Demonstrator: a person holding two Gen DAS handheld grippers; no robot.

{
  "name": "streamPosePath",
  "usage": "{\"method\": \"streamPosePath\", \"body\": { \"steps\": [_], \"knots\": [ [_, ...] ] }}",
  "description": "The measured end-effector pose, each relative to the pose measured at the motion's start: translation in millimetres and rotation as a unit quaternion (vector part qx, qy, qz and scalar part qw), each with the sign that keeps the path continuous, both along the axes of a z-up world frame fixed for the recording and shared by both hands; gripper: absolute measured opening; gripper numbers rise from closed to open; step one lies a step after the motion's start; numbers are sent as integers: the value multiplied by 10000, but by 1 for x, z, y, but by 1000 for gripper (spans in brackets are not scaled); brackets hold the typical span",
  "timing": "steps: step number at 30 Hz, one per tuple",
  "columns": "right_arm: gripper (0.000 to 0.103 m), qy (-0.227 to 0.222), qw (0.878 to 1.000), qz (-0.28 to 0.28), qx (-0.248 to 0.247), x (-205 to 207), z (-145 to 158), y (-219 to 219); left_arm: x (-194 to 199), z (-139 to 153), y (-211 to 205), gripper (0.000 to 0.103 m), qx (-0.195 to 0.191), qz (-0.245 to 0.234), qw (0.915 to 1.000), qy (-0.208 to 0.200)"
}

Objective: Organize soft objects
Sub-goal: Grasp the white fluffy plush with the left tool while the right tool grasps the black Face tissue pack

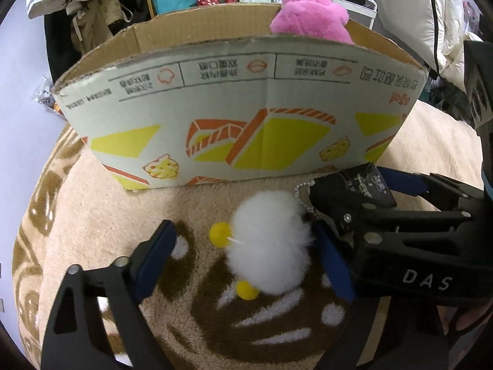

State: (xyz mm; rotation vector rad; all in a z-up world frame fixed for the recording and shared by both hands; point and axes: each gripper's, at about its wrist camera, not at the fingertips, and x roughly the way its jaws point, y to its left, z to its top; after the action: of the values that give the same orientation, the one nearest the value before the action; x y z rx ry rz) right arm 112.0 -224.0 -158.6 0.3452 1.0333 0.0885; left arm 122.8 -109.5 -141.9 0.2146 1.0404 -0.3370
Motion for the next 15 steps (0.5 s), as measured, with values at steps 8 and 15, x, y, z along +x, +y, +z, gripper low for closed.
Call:
{"method": "streamPosePath", "body": {
  "steps": [8,15],
  "knots": [
    [77,51,9999,23,-125,0,2,3,-6,0,0,64,-219,-98,9997,-19],
    [68,82,9998,42,-203,-2,2,3,-21,-1,-11,46,-367,-259,9990,59]
  ]
}}
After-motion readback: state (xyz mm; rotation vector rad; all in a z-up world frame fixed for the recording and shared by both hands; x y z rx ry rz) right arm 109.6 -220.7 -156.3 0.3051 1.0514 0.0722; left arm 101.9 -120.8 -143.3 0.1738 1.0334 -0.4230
